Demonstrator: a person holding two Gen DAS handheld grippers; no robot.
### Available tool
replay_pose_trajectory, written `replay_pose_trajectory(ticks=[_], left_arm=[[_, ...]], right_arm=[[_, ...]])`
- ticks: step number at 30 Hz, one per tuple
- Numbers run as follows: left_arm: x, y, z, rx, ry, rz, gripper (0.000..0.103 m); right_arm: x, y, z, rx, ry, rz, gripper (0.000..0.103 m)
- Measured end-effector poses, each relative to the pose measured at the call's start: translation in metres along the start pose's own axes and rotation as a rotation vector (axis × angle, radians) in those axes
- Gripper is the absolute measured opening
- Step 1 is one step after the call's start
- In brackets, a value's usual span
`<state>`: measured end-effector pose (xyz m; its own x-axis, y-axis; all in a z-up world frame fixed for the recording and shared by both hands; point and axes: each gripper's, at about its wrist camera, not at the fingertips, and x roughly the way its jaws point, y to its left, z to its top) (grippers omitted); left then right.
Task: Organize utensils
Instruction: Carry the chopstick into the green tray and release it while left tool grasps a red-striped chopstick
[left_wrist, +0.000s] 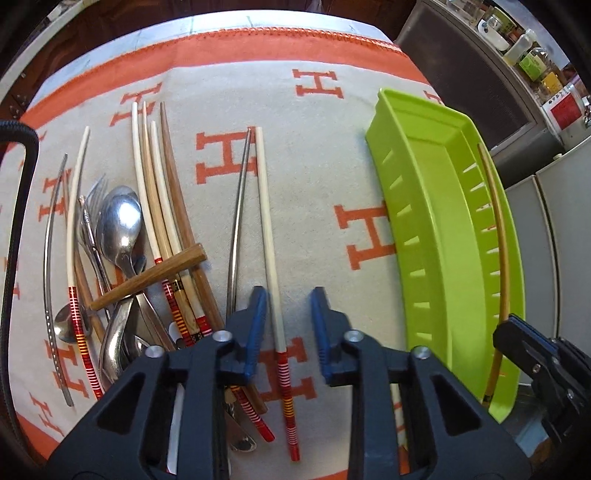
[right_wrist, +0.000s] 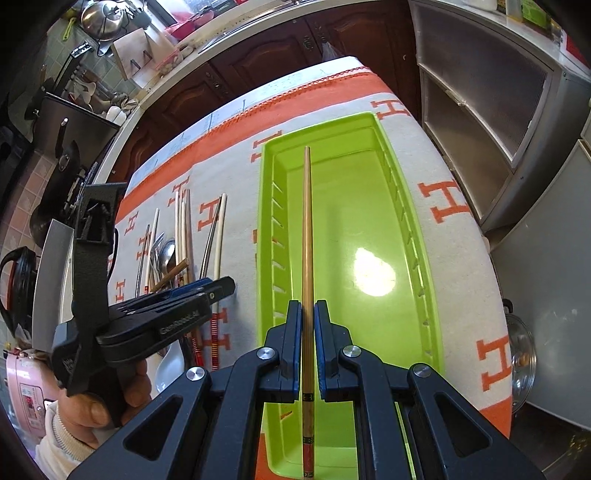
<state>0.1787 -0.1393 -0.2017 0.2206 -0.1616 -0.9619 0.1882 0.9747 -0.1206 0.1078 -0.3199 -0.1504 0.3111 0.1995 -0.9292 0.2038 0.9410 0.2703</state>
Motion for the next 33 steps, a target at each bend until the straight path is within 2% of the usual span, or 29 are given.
replay_pose_trajectory(ticks=[1,5,9,14,19,25,26,28,30,33], left_arm=[[0.002,-0.002,0.0,0.001,-0.005,0.013,0.004],[0.003,0.001,0.002,-0.04,0.015,-0.025,0.003],[-0.017,0.006,-0.003,-0.056,0.017,-0.093,0.003],[-0.054,-0.012,-0.004,-0.042,-0.002,-0.248,0.003],[-0.068,-0.037,0.002,-0.034,-0.008,-0.371,0.003],[-0.054,-0.068,0.006,-0.02,-0.006,-0.394,0.003],[-0.05,-0.072,0.005,-0.007,-0.003,-0.379,0.003],[-0.046,-0.075,0.003,0.014,-0.011,-0.338,0.004],[-0.049,-0.075,-0.001,0.04,-0.026,-0.308,0.004],[-0.057,-0.07,-0.006,0.065,-0.037,-0.279,0.004]], right_arm=[[0.0,0.0,0.0,-0.002,0.001,0.0,0.006],[0.0,-0.002,0.0,-0.003,0.003,0.003,0.006],[0.0,-0.005,0.0,-0.01,0.006,-0.005,0.006],[0.005,-0.01,0.005,-0.014,0.009,-0.034,0.006],[0.012,-0.021,0.012,-0.002,0.004,-0.08,0.006],[0.018,-0.034,0.021,0.029,-0.004,-0.082,0.009],[0.018,-0.035,0.022,0.033,-0.005,-0.079,0.012],[0.015,-0.036,0.022,0.033,-0.017,-0.084,0.029],[0.007,-0.033,0.021,0.022,-0.042,-0.098,0.04],[-0.002,-0.028,0.016,0.002,-0.059,-0.114,0.04]])
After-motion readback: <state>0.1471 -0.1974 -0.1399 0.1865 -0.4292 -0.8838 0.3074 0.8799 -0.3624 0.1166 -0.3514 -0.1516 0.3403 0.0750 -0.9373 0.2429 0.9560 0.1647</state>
